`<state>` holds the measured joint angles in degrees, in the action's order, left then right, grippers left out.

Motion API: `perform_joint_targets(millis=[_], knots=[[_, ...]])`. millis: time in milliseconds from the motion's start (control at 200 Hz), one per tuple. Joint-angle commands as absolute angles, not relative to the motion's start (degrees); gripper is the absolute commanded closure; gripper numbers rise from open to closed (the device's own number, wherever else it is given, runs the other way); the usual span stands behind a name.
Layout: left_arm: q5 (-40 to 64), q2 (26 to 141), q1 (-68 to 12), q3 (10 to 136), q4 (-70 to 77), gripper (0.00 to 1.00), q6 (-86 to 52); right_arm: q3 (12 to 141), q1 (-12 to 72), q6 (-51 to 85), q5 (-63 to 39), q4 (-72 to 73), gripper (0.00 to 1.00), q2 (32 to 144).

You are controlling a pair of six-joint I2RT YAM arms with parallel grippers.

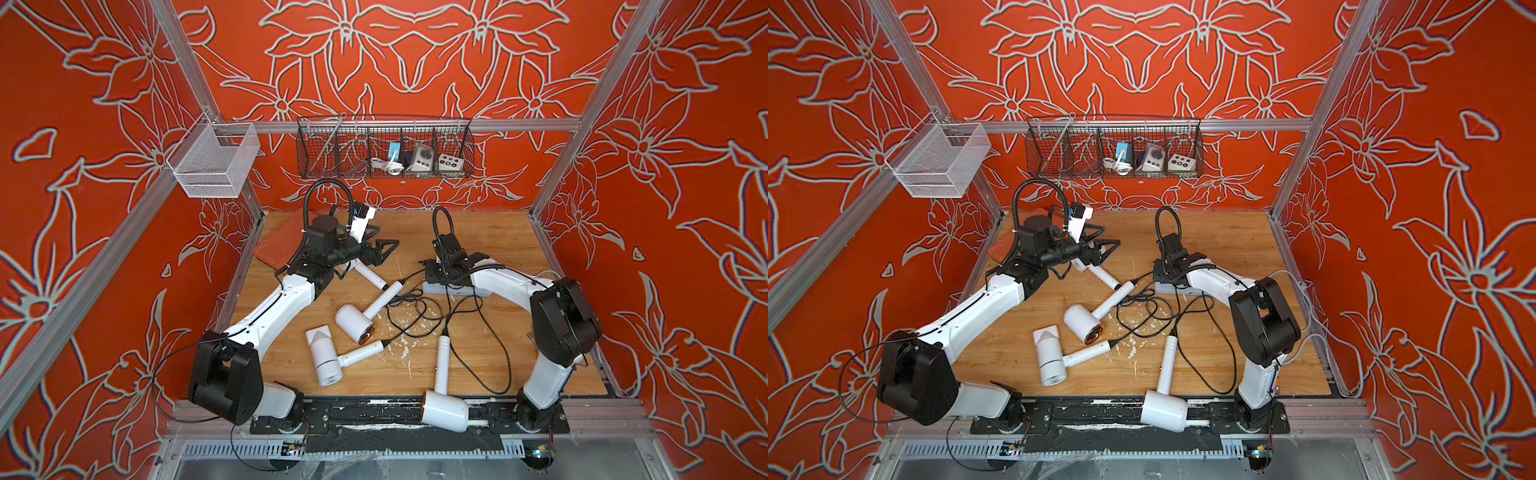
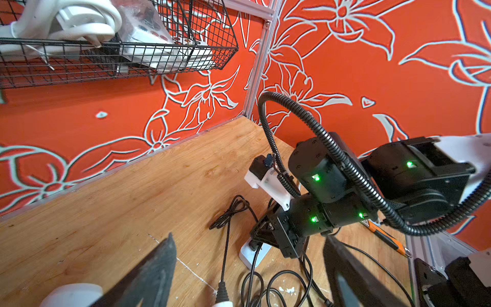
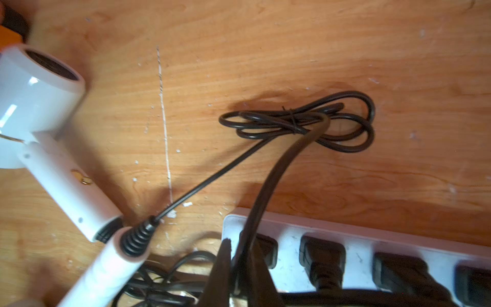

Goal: Charge the blow dryers
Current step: Adjust the plug at the socket.

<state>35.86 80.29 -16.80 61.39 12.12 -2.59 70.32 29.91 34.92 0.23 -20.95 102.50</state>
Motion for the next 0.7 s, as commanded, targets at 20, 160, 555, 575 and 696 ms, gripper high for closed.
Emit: perform_joint_targets(millis=[20, 160, 555, 575, 696], knots=[[36.57, 79.03, -16.35, 61.04, 13.79, 0.14, -2.46, 70.23, 28.02, 31.82, 10.69, -39.11, 1.00, 104.33], [36.82, 78.85, -16.35, 61.08, 13.80, 0.14, -2.55, 72.42, 28.19, 32.59, 12.11, -42.14, 1.00, 105.53], [36.92, 78.41, -16.26, 60.91, 14.06, 0.14, -2.68, 66.90, 28.40, 41.74, 4.57, -37.66, 1.00, 107.30], [36.91, 78.44, -16.26, 60.91, 14.14, 0.14, -2.68, 66.02, 28.19, 42.44, 3.91, -36.85, 1.00, 107.09], [37.09, 78.62, -16.17, 60.91, 14.24, 0.14, -2.86, 63.42, 28.00, 44.80, 2.96, -35.17, 1.00, 106.11]])
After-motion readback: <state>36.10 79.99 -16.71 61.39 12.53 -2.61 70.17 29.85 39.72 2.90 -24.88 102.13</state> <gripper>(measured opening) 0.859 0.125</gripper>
